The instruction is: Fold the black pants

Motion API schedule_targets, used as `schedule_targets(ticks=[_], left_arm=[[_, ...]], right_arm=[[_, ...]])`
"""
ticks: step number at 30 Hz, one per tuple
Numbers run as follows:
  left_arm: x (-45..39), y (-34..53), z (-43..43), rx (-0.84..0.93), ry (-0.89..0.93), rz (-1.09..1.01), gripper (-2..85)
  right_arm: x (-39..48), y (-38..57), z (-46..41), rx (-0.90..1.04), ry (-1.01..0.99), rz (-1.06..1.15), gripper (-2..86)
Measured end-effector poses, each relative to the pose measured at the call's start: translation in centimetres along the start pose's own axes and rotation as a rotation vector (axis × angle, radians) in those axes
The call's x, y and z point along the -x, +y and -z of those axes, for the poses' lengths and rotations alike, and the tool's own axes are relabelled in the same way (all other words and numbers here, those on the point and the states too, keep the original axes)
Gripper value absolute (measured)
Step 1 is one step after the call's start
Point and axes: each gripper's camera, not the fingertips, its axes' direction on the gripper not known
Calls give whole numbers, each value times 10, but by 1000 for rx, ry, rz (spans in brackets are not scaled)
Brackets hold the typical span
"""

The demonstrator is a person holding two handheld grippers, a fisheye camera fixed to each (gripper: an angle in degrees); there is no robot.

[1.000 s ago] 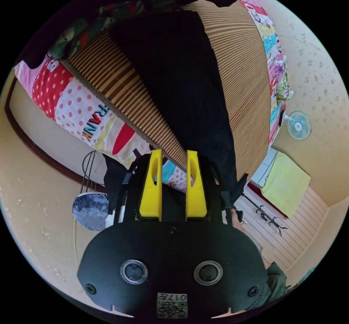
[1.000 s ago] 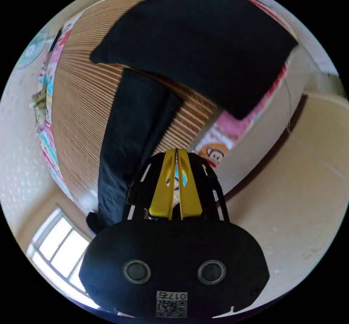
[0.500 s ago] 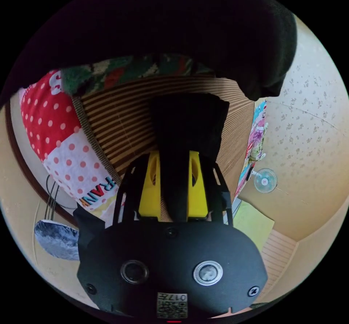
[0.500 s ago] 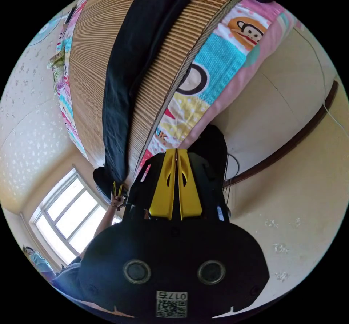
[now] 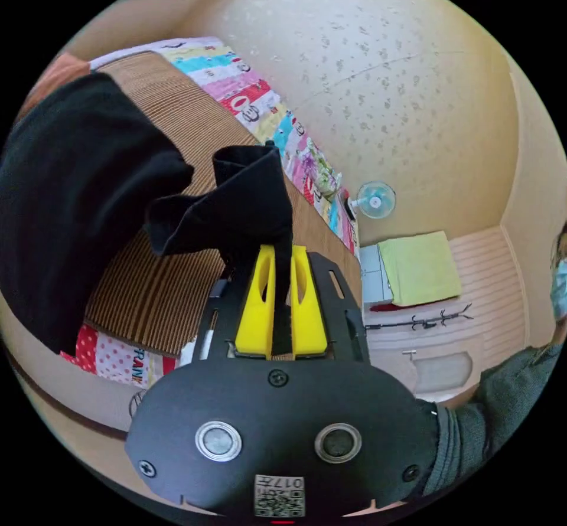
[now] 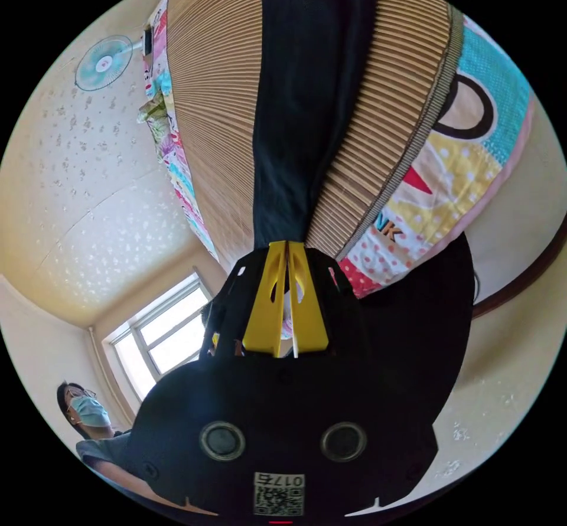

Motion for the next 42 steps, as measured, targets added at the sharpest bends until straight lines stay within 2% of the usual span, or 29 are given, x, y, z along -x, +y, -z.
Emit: schedule_targets(ticks=[5,7,10,12,14,20,22,24,26,28,31,33,36,37,39,42], left_arm=[[-106,27,-68,178,46,-293,55],[-150,60,-128,292,79,-401,70],[-175,106,-211,542,183,-435,66],[-175,125,-236,608,224,-446,68],[-164,134,-248,617,129,-428,83],[-67,120,-258,544,-225,-156,160],[-15,118,-268,559,-338,-33,179],[21,122,-277,589,-359,63,178],[49,131,-285,614,-341,139,160],[74,146,-303,684,-229,176,137],[96,154,-307,721,-181,263,94],[103,154,-305,747,-107,286,63],[93,142,-289,705,121,208,53],[87,137,-283,696,222,180,52],[72,133,-279,748,303,140,52],[28,128,-271,789,352,12,51]], right_arm=[[-22,-2,18,-13,-72,-3,2],[-40,-3,35,-47,-108,-25,2],[-64,-4,57,-71,-122,-42,2],[-74,-6,71,-69,-95,-38,2],[-80,-11,82,-46,-53,-17,3],[-64,-37,78,140,152,179,5],[-40,-45,56,214,220,300,5],[-10,-44,39,237,286,430,4],[25,-37,23,225,376,576,4],[60,-29,-1,235,434,718,4],[74,-25,-31,266,564,814,4],[60,-28,-48,308,663,821,4],[-2,-50,-78,499,895,643,4],[-17,-60,-75,543,875,548,5],[-18,-67,-71,585,893,469,5],[26,-38,-71,499,1112,697,6]])
